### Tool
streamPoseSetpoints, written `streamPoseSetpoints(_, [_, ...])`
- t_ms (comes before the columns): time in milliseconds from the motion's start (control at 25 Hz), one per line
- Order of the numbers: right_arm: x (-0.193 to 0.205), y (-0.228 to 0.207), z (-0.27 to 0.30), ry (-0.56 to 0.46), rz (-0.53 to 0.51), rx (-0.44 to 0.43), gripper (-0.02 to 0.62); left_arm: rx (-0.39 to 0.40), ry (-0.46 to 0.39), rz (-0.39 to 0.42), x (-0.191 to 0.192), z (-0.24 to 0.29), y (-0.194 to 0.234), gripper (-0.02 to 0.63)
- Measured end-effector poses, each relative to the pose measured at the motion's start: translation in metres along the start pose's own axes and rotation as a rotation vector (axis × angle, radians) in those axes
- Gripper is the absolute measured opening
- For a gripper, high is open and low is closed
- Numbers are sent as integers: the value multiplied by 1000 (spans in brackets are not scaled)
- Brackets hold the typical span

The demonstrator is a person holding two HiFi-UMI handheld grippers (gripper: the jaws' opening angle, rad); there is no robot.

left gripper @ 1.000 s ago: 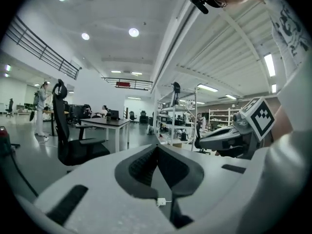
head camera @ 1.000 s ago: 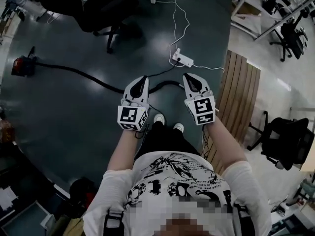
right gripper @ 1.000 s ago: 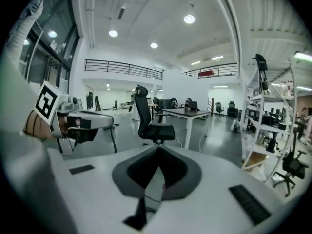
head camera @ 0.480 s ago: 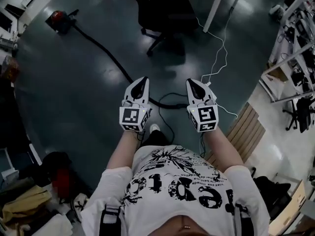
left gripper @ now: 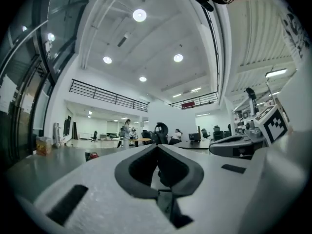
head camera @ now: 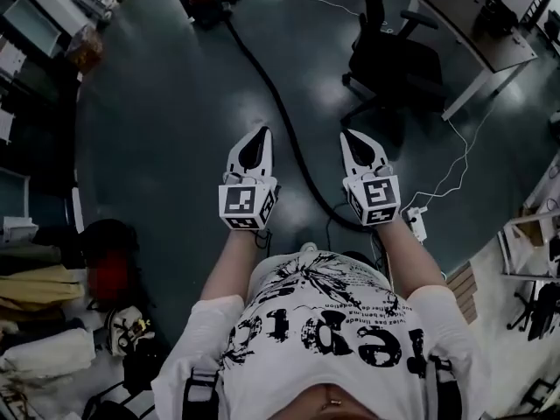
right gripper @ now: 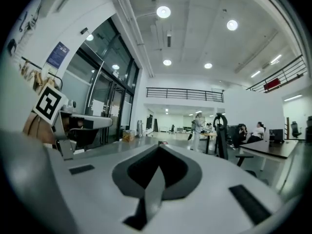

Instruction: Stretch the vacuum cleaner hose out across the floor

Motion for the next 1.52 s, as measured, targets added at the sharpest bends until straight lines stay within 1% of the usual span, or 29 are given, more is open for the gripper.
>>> streamPoseSetpoints(80, [-3, 17, 27, -22, -10, -33, 3, -37, -10, 3, -8, -6, 22, 5])
streamPoseSetpoints(160, [-6, 35, 48, -35, -3, -72, 3, -74, -26, -24, -14, -15, 39, 5])
streamPoseSetpoints(240, [-10, 55, 61, -45, 8, -128, 3, -112, -30, -40, -17, -25, 50, 5])
streamPoseSetpoints(400, [-15, 80, 78, -53, 9, -226, 3, -191, -73, 1, -29, -34, 64, 5])
streamPoseSetpoints(520, [-18, 87, 79, -45, -7, -296, 3, -265, -57, 50, -30, -38, 68, 5])
streamPoseSetpoints(600, [-24, 84, 79, -57, -16, -324, 3, -296, -56, 50, -33, -39, 67, 5])
streamPoseSetpoints(680, [-32, 80, 85, -78, -17, -347, 3, -311, -68, 46, -36, -34, 67, 5])
streamPoseSetpoints(800, [-33, 72, 89, -79, -19, -366, 3, -323, -68, 52, -37, -28, 63, 5])
streamPoseSetpoints(920, [-35, 63, 91, -83, -7, -371, 3, -316, -53, 61, -35, -21, 54, 5])
streamPoseSetpoints(1120, [-32, 55, 92, -86, -22, -395, 3, -319, -10, 118, -30, -10, 46, 5])
streamPoseSetpoints(1520, [-28, 48, 96, -83, -20, -424, 3, -330, 8, 130, -27, -2, 42, 5])
Point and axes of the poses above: the fingertips, and each gripper's own axes: z forward along the fingers, y to its left, x out of its underside, the point moved 1 cm from there along -z, backward along the fingers, and after that the axes turned 9 degrees about -y, right-handed, at the moved point
